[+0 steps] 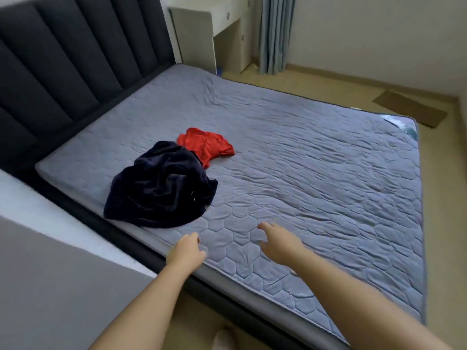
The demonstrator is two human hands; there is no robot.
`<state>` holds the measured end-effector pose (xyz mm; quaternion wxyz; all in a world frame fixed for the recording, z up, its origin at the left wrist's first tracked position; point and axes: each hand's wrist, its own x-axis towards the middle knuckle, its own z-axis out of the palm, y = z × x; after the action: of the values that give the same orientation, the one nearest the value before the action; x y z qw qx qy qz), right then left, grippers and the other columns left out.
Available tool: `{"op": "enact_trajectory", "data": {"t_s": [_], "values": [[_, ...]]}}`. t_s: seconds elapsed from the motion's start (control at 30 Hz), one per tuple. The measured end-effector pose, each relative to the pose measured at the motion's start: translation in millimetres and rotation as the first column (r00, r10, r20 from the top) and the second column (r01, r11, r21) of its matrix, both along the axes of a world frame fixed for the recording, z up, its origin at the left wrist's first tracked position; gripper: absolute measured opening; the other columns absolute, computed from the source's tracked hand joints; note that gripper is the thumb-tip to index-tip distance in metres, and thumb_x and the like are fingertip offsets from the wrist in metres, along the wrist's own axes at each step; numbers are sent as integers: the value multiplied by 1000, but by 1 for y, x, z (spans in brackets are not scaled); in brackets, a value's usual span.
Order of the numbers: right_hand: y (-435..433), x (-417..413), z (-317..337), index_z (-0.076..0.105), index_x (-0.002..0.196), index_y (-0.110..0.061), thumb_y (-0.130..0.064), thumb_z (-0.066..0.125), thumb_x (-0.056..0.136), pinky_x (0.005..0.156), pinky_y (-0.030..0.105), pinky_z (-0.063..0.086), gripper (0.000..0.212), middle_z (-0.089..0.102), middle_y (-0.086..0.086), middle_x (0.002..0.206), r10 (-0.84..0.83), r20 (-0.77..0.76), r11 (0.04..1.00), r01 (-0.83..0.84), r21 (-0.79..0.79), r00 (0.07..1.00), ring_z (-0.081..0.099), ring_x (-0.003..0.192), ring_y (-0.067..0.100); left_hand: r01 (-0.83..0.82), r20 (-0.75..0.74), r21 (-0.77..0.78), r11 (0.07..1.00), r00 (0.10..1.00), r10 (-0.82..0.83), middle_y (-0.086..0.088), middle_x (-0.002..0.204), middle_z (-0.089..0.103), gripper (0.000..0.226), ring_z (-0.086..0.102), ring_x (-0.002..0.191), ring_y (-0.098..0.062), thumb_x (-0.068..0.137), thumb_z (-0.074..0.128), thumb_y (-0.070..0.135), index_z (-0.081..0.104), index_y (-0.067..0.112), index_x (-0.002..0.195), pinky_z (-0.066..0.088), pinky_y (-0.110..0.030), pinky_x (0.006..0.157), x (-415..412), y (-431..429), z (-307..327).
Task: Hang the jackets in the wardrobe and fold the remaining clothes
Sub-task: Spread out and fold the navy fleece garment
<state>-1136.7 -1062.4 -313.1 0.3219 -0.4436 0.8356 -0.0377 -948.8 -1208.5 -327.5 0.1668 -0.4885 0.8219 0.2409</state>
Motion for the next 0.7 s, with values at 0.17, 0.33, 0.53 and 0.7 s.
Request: {"op": "enact_trajectory", "data": {"t_s": [0.17,0.33,0.53,0.7], "values": [[-80,-43,-113,18,149,-28,-21,44,94,85,36,44,62,34,5,147,-43,25,994,41,98,999,42,126,29,-122,75,16,992,990,120,-6,130,41,51,48,111,-27,85,58,28,36,18,130,48,-39,88,-51,-122,-110],[-148,-57,-231,12,151,-31,-21,50,90,97,37,43,72,26,1,151,-69,82,988,57,142,994,35,132,29,-209,118,-43,977,970,213,-9,143,29,83,39,123,-31,81,66,34,16,21,145,45,-40,87,-74,-209,-218],[-192,-65,-350,4,150,-39,-24,57,85,111,45,32,86,1,3,160,-132,163,973,96,211,978,13,144,38,-214,157,-127,968,960,233,-10,157,-13,124,20,139,-41,68,79,47,-15,31,148,39,-54,99,-81,-271,-320],[-184,-73,-402,5,150,-38,-32,65,81,115,42,25,92,-11,3,161,-171,250,960,104,260,953,6,146,40,-195,138,-180,964,965,221,-15,106,54,58,57,91,-37,84,60,14,32,17,135,50,-41,70,-79,-284,-367]]}}
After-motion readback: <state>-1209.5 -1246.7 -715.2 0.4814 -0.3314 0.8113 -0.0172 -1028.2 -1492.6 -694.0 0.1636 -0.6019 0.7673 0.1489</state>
